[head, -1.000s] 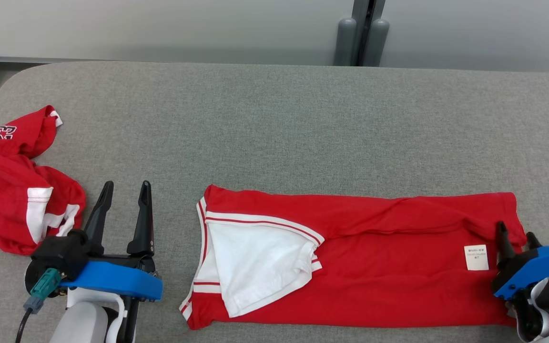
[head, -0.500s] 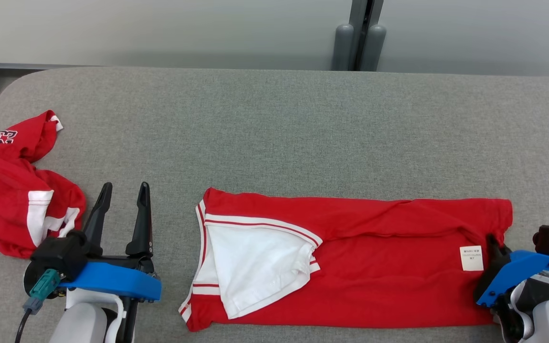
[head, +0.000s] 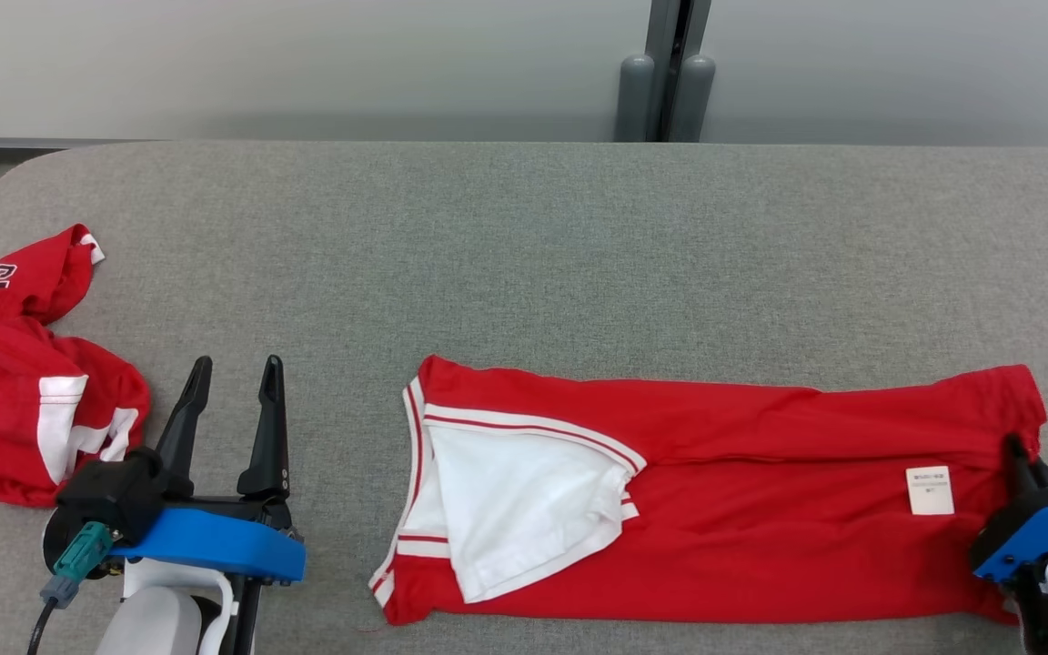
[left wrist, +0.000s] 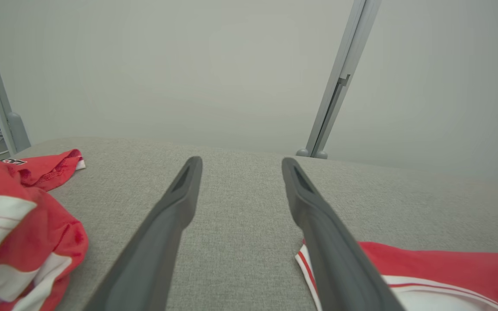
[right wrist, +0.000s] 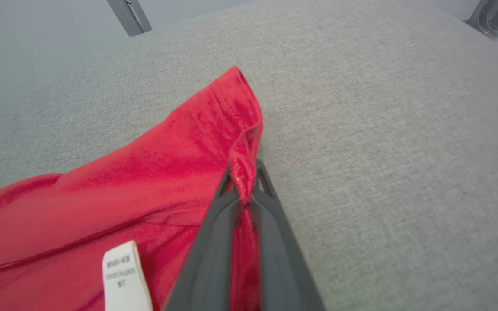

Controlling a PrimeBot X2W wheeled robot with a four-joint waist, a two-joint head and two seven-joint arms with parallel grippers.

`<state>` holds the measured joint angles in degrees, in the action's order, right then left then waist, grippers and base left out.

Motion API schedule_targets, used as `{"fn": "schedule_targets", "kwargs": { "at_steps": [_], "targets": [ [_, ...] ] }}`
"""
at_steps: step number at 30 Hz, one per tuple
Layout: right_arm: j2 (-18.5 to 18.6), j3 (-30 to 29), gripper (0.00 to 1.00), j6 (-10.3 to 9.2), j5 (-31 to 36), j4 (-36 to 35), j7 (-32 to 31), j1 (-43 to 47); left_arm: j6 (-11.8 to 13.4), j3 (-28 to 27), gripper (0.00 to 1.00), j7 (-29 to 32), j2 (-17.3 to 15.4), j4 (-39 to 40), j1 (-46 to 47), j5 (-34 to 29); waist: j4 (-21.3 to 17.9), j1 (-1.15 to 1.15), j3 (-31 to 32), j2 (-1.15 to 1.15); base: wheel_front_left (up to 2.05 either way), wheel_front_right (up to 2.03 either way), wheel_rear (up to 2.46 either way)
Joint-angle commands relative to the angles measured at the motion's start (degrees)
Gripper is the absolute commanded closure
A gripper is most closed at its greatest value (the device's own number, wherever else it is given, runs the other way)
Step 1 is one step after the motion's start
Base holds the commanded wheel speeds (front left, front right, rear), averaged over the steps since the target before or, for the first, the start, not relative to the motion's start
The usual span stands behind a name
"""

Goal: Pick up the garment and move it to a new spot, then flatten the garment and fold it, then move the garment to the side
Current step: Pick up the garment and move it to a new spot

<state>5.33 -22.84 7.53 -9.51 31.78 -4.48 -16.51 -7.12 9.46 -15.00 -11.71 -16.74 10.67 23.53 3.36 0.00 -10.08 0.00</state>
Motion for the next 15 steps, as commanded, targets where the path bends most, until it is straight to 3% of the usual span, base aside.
{"fn": "schedule_targets", "kwargs": {
  "at_steps": [1,9,15],
  "targets": [
    [0.93,-1.41,1.00,-0.08,0.44,-1.62,-0.46,0.78,-0.46,-0.44,0.00,-0.24,-0.14,0.20,-0.30,-0.03,-0.14,0.00,0.01,0.00,0.00,0.00,0.00],
    [2.43,-8.01,1.00,-0.07,3.20,-10.43,-4.02,2.44,-0.48,-0.14,0.00,-0.24,-0.07,0.06,-0.13,0.02,-0.60,0.00,0.26,0.00,0.00,0.00,0.00],
    [0.29,-8.33,1.00,-0.04,4.10,-18.13,-7.14,4.94,-0.50,-0.07,0.00,-0.24,0.09,-0.23,-0.42,0.22,-0.73,0.00,1.07,0.00,0.00,0.00,0.00]
  ]
}}
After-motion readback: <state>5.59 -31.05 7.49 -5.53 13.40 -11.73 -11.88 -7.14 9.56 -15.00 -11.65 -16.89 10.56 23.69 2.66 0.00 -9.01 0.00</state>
